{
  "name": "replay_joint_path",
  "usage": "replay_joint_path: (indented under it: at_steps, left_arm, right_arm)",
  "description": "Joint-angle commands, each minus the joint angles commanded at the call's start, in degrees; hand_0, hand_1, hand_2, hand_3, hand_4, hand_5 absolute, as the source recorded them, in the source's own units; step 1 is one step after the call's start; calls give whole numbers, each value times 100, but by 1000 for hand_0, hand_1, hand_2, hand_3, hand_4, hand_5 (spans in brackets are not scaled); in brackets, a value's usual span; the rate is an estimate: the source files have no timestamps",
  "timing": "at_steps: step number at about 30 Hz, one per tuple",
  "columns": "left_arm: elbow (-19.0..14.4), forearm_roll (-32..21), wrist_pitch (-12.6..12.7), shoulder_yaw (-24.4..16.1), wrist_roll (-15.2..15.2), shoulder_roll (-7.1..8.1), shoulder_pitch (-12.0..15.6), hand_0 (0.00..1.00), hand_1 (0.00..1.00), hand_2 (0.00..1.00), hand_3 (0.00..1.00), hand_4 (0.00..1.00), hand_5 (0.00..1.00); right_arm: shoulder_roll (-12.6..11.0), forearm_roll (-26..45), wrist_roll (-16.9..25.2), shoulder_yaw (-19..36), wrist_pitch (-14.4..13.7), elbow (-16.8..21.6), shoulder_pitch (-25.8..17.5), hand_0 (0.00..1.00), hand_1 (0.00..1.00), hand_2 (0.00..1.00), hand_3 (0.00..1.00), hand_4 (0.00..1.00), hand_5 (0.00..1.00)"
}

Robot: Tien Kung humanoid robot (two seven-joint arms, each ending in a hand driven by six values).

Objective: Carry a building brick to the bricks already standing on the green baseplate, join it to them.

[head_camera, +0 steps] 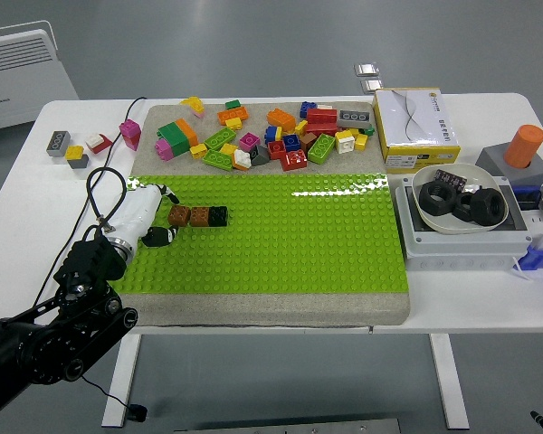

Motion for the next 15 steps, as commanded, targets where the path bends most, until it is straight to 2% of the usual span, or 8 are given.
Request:
replay_joint_path:
  at_steps: [5, 12, 15]
  left_arm:
    - [-155, 35, -44, -162, 85, -5, 64, 800, 869, 834, 650, 759, 146]
    - [-46, 94, -20, -426, 102, -221, 116, 799, 869, 836, 652, 769, 156]
    - [-255, 214, -87, -648, 169, -224, 270, 799, 869, 836, 652, 769, 156]
  right_arm:
    - [-4, -46, 3, 52, 4, 0, -10, 518, 543, 711, 789, 924, 986]
    - [13, -64, 4, 50, 3, 0, -17, 518, 541, 711, 789, 923, 985]
    - [12, -69, 6, 47, 6, 0, -26, 518, 541, 711, 789, 923, 985]
